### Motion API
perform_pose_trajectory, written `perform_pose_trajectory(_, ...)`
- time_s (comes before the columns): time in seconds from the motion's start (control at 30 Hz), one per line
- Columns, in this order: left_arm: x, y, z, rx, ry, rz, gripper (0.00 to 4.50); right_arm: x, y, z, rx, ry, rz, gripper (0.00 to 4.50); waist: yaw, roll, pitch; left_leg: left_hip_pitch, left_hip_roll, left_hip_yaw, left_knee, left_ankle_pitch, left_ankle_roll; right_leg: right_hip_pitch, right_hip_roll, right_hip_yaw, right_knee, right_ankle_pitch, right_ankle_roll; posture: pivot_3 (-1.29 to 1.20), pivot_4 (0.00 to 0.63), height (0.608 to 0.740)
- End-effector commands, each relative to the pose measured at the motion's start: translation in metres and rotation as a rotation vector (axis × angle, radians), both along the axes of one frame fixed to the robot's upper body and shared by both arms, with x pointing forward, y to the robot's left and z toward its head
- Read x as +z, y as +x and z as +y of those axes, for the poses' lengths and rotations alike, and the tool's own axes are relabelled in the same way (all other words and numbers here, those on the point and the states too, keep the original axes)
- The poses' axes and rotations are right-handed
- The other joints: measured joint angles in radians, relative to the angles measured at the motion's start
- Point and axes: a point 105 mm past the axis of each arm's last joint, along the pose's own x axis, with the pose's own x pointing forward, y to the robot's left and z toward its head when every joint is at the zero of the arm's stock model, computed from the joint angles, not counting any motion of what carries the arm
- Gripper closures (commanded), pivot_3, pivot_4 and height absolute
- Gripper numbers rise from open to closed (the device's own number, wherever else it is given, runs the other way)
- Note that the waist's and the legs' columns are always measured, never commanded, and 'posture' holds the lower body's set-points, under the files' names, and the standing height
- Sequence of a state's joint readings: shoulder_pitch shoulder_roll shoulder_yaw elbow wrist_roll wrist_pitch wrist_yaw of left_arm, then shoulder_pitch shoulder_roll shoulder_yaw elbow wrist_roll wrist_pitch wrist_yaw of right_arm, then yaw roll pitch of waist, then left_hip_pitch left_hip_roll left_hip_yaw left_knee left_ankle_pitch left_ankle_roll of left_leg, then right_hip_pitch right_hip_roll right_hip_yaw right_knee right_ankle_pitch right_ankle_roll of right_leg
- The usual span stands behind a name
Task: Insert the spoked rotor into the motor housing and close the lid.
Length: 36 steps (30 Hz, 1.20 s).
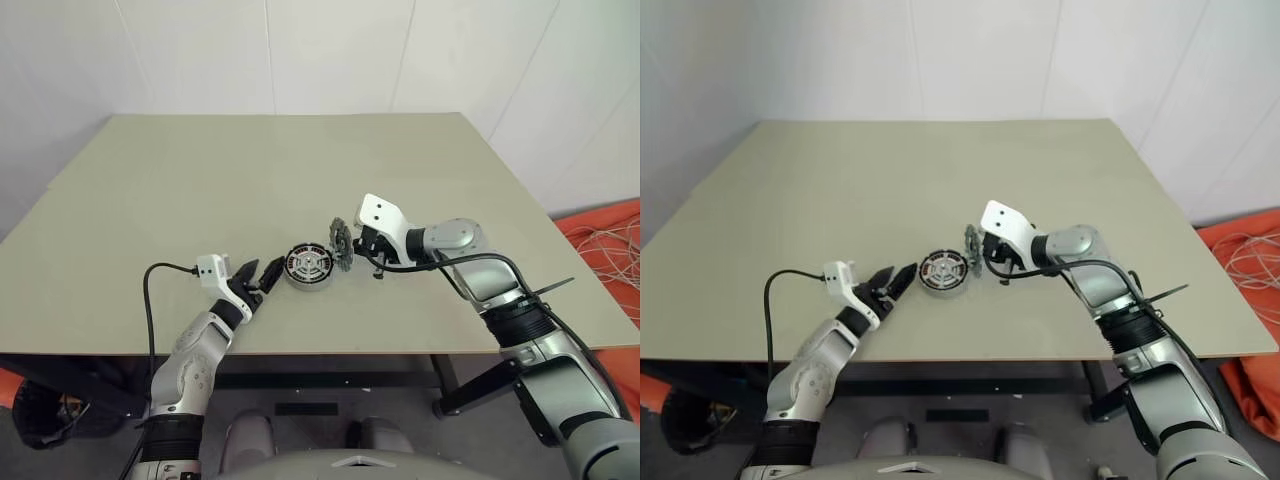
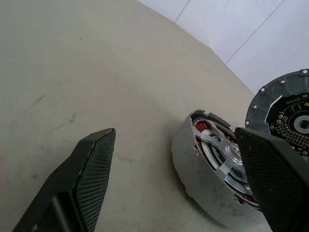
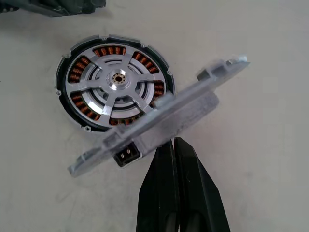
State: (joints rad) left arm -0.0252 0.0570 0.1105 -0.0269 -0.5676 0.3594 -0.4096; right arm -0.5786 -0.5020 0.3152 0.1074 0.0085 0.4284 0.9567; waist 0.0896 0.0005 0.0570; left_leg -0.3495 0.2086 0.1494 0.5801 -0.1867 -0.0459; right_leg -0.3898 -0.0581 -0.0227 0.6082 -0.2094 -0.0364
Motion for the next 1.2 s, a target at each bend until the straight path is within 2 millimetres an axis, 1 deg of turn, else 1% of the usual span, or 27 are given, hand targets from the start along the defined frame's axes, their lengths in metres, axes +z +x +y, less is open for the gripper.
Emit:
perform_pose_trajectory(0.03,0.014,0.001,-0.003,-0.012,0.002,-0.051,0.29,0.023,-0.008,0.018,0.045,0.119,-0.024,4.48,0.002,0.0,0.0,0.0,0.0,0.0,-0.001,0.0,0.0,0.0,0.0,0.0,0.0,0.0,0.0,0.0,0.0,0.74)
perform_pose_trajectory(0.13,0.014,0.002,-0.002,-0.01,-0.001,-0.048,0.29,0.034,-0.018,0.034,0.098,0.215,0.035,4.48,0.001,0.0,0.0,0.0,0.0,0.0,-0.002,0.0,0.0,-0.001,0.0,0.0,0.0,0.0,0.0,0.0,0.0,0.74)
perform_pose_trajectory(0.2,0.014,0.002,-0.001,-0.009,-0.003,-0.047,0.29,0.037,-0.021,0.041,0.11,0.244,0.058,4.48,0.002,0.0,0.0,0.0,0.0,0.0,-0.002,0.0,0.0,-0.001,0.0,0.0,0.0,0.0,0.0,0.0,0.0,0.74)
perform_pose_trajectory(0.33,0.014,0.003,0.0,-0.007,-0.003,-0.045,0.29,0.035,-0.02,0.05,0.094,0.281,0.092,4.48,0.003,0.0,0.0,0.0,0.0,0.0,-0.002,0.0,0.0,0.0,0.0,0.0,-0.001,0.0,0.001,0.0,0.0,0.74)
perform_pose_trajectory(0.37,0.014,0.003,0.001,-0.007,-0.004,-0.044,0.29,0.034,-0.019,0.052,0.09,0.286,0.099,4.48,0.003,0.0,0.0,0.0,0.0,0.0,-0.002,0.0,0.0,0.0,0.0,0.0,-0.001,-0.002,0.003,0.0,0.0,0.74)
perform_pose_trajectory(0.57,0.014,0.003,0.002,-0.004,-0.001,-0.042,0.29,0.018,-0.02,0.067,0.089,0.303,0.164,4.48,0.003,0.0,0.0,0.0,0.0,0.0,-0.002,0.0,0.0,0.0,0.0,0.0,0.0,-0.003,0.005,0.0,0.0,0.74)
perform_pose_trajectory(0.77,0.014,0.003,0.001,-0.002,0.002,-0.045,0.29,-0.009,-0.013,0.078,0.037,0.305,0.231,4.48,0.003,0.0,0.0,0.0,0.0,0.0,-0.002,0.0,0.0,-0.001,0.0,0.0,-0.001,-0.002,0.003,0.0,0.0,0.74)
perform_pose_trajectory(0.9,0.014,0.003,0.0,-0.002,0.003,-0.046,0.29,-0.025,-0.014,0.084,0.02,0.279,0.244,4.48,0.002,0.0,0.0,0.0,0.0,0.0,-0.002,0.0,0.0,-0.001,0.0,0.0,-0.001,-0.002,0.003,0.0,0.0,0.74)
perform_pose_trajectory(1.0,0.015,0.003,0.0,0.0,0.003,-0.047,0.29,-0.018,-0.016,0.087,0.028,0.308,0.232,4.48,0.002,0.0,0.0,0.0,0.0,0.0,-0.002,0.0,0.0,0.0,0.0,0.0,-0.001,-0.003,0.005,0.0,0.0,0.74)
perform_pose_trajectory(1.1,0.015,0.003,0.001,0.004,0.002,-0.047,0.29,0.016,-0.017,0.09,0.059,0.42,0.166,4.48,0.003,0.0,0.0,0.0,0.0,0.0,-0.002,0.0,0.0,0.0,0.0,0.0,-0.001,-0.004,0.006,0.0,0.0,0.74)
perform_pose_trajectory(1.17,0.015,0.003,0.001,0.002,0.0,-0.046,0.29,0.038,-0.014,0.085,0.06,0.476,0.108,4.06,0.003,0.0,0.0,-0.001,0.0,0.0,-0.002,0.0,-0.001,-0.001,0.0,0.0,-0.001,-0.004,0.006,0.0,0.0,0.74)
perform_pose_trajectory(1.2,0.015,0.003,0.001,0.001,-0.001,-0.045,0.29,0.045,-0.012,0.082,0.057,0.493,0.09,3.81,0.003,0.0,0.0,-0.001,0.0,0.0,-0.002,0.0,-0.001,-0.001,0.0,0.0,-0.001,-0.004,0.006,0.0,0.0,0.74)
